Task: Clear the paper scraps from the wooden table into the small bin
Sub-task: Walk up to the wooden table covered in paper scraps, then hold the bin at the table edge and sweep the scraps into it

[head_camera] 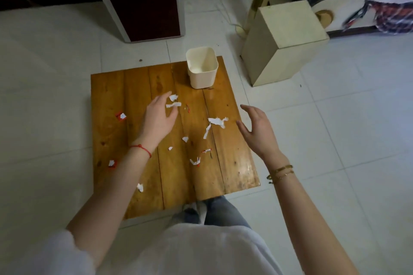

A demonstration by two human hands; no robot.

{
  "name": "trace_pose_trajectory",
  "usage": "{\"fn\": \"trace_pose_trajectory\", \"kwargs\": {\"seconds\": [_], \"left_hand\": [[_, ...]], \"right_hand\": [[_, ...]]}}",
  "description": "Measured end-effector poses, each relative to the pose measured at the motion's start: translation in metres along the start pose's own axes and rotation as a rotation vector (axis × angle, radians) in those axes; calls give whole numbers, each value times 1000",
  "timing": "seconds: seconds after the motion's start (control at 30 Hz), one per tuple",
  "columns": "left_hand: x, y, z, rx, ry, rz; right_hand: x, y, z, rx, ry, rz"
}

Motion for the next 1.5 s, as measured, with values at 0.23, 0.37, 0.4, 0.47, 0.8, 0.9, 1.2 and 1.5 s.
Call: {"fn": "trace_pose_trajectory", "kwargs": {"seconds": [0.23,0.37,0.4,0.47,0.8,0.9,1.2,1.5], "left_hand": [[-57,-13,159,164,-10,-47],[-101,-36,229,248,-61,-35],[-115,-45,245,277,-83,-39],[-135,-58,262,314,-125,-60],[-186,-91,308,407,-98,-200],[-187,-95,306,463,-76,-306],[-152,-103,238,480,2,-388],[-122,-120,53,625,-5,-612]], "right_hand": [[-35,34,129,42,-50,-22],[-78,57,186,64,-101,-46],[-92,64,200,65,-116,-50],[-110,71,215,79,-132,-53],[-178,95,248,108,-256,-61],[-179,95,246,116,-260,-47],[-176,93,210,117,-273,-48],[-178,83,105,120,-313,-67]]}}
Point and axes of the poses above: each hand's wrist, its own z-axis towards the middle knuckle, its own x-axis out of the back of the hand, y = z × x, the point moved 8 cm from there along z, towards the middle knuckle, and after that the axes turned 6 degrees about -z, right-handed, at the moved point
